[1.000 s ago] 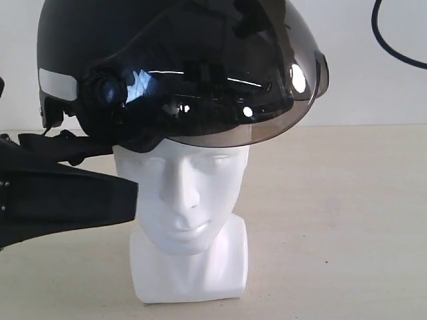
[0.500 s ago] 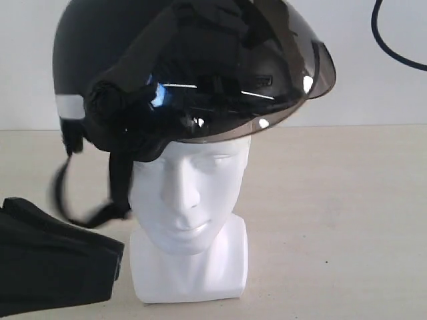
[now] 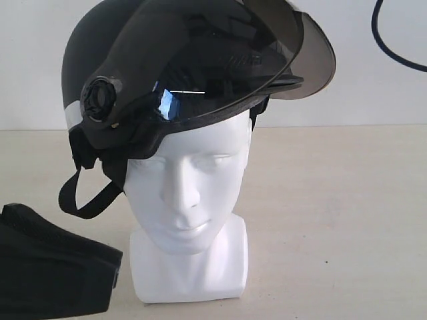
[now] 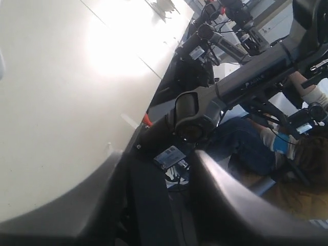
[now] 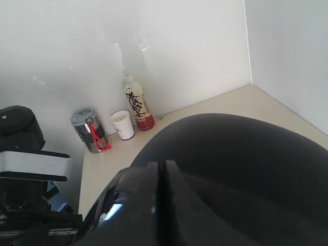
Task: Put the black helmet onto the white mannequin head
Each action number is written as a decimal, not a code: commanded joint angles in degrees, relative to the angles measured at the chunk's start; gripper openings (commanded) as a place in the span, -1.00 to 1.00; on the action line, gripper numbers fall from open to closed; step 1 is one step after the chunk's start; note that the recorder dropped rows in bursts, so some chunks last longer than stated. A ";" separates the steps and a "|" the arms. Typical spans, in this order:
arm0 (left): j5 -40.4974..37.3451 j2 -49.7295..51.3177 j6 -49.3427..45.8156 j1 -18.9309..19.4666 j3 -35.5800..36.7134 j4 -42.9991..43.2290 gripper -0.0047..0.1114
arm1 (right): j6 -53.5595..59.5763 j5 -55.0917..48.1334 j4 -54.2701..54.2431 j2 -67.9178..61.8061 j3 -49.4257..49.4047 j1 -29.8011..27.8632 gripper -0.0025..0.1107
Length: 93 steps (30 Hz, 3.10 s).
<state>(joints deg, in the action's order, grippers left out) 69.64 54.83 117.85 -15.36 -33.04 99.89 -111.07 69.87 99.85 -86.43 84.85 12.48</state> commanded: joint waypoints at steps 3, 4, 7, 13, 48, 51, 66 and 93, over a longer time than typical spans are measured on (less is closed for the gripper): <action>0.32 -1.71 -0.88 -0.23 -4.69 0.06 -0.26 | 0.19 0.09 0.10 0.03 -0.22 0.08 -0.96; 0.32 -2.21 -0.98 -0.23 -6.05 0.06 -0.26 | 0.19 0.09 0.10 0.03 -0.22 0.08 -0.96; -1.50 -3.47 -0.70 0.43 -10.57 0.06 -0.33 | 0.19 0.09 0.10 0.03 -0.22 0.08 -0.96; -14.33 -4.15 -0.52 5.28 -17.43 0.06 -0.84 | 0.19 0.09 0.10 0.03 -0.22 0.08 -0.96; -8.18 34.44 -5.25 10.83 -49.06 0.06 -0.84 | 0.48 0.09 0.10 0.03 -0.22 0.08 -0.96; -4.89 34.20 -5.25 10.83 -49.04 0.06 -0.84 | 0.48 0.09 0.10 0.03 -0.22 0.08 -0.96; -0.21 34.20 -5.25 10.83 -49.04 0.06 -0.84 | 0.45 0.09 0.10 0.03 -0.22 0.08 -0.96; 0.32 34.54 -3.30 10.71 -48.90 0.06 -0.84 | 0.82 0.01 0.10 0.72 1.90 0.08 -0.96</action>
<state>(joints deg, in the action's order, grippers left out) 67.15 89.69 113.83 -4.55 -81.93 99.26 -110.78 69.87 100.11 -86.43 85.25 12.48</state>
